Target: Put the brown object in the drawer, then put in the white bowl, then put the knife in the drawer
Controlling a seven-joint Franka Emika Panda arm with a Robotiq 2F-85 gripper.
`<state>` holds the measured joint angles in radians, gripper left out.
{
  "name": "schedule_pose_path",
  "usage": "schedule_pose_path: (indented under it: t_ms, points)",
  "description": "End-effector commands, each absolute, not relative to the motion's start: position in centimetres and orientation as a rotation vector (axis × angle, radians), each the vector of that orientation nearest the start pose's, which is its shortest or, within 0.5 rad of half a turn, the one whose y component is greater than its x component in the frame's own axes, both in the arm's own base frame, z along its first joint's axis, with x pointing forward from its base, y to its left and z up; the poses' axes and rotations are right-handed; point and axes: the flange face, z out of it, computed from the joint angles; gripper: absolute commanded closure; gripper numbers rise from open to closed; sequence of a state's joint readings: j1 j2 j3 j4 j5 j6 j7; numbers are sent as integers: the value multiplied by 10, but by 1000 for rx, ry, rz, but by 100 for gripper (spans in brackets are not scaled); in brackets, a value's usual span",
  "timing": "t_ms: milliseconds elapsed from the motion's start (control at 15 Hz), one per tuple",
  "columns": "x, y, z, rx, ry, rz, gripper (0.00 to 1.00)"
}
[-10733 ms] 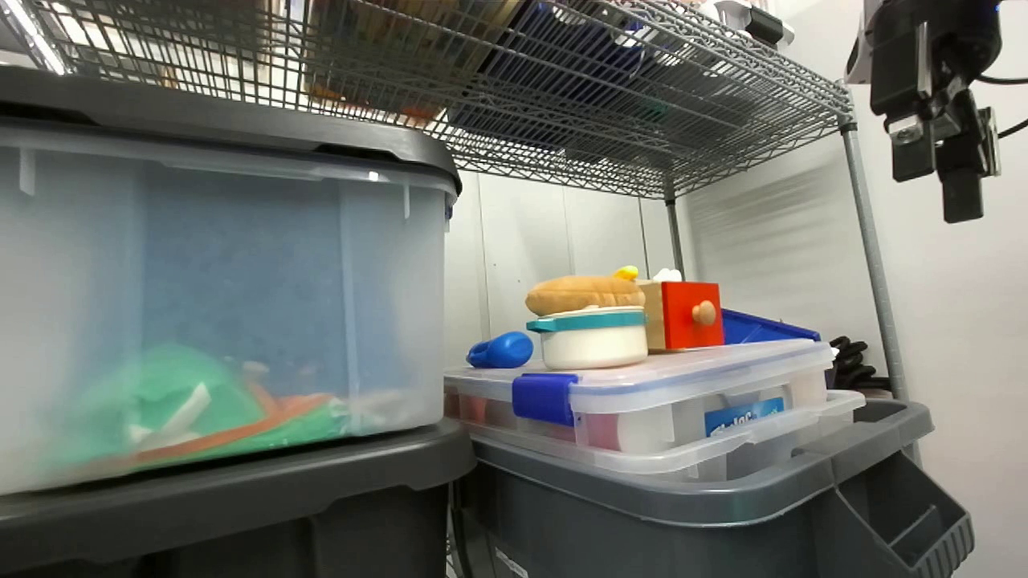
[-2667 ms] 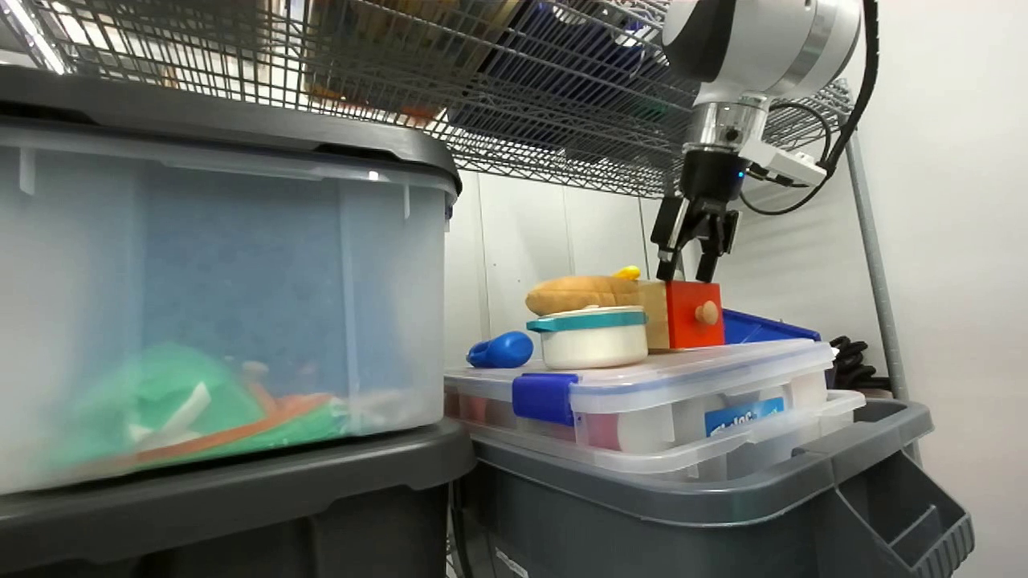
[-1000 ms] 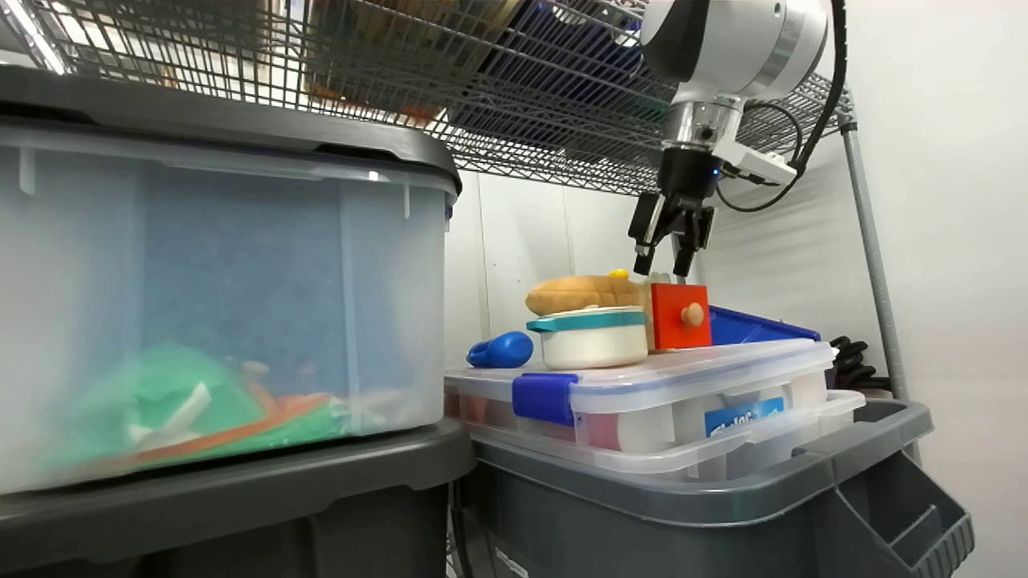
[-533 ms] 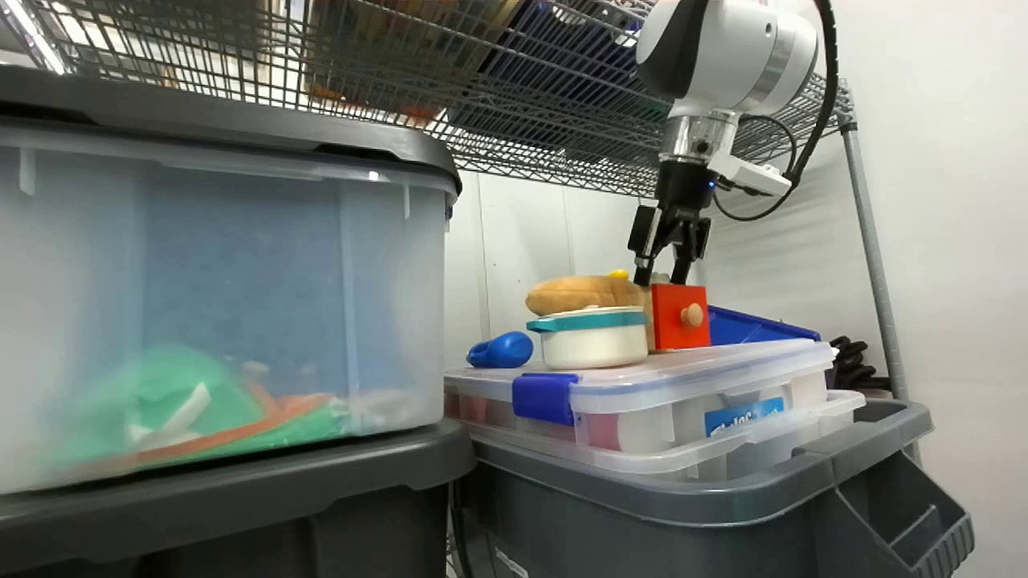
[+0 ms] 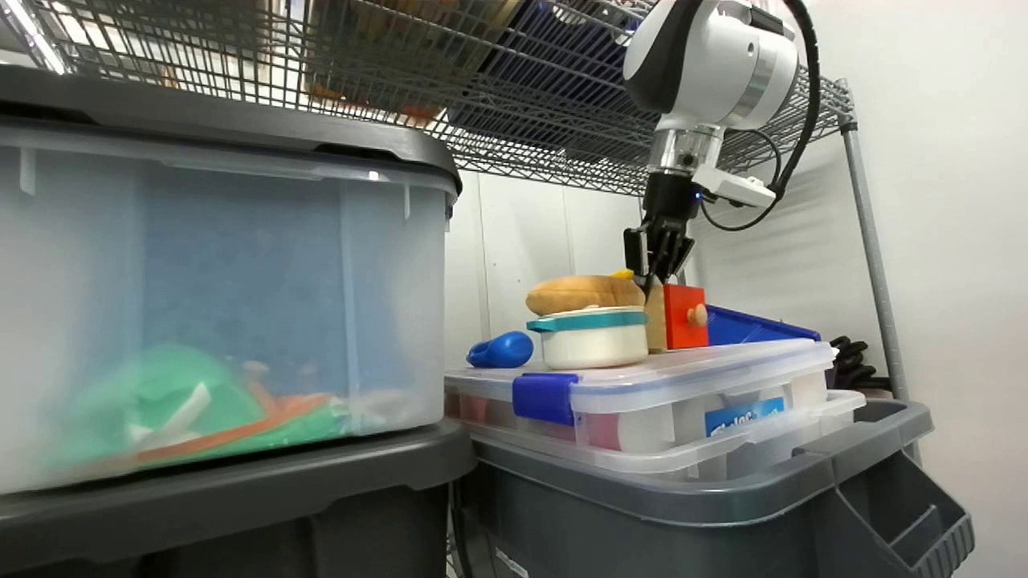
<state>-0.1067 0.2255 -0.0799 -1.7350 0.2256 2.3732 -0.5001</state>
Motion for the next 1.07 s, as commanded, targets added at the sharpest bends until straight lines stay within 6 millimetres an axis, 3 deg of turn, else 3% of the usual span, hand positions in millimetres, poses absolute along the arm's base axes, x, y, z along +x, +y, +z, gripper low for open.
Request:
schedule_pose_path:
  t_ms: [0,1000]
  points:
    - [658,-119,493,-3013,-275,-694,98]
    - [651,-121,500,-3004,-281,-701,96]
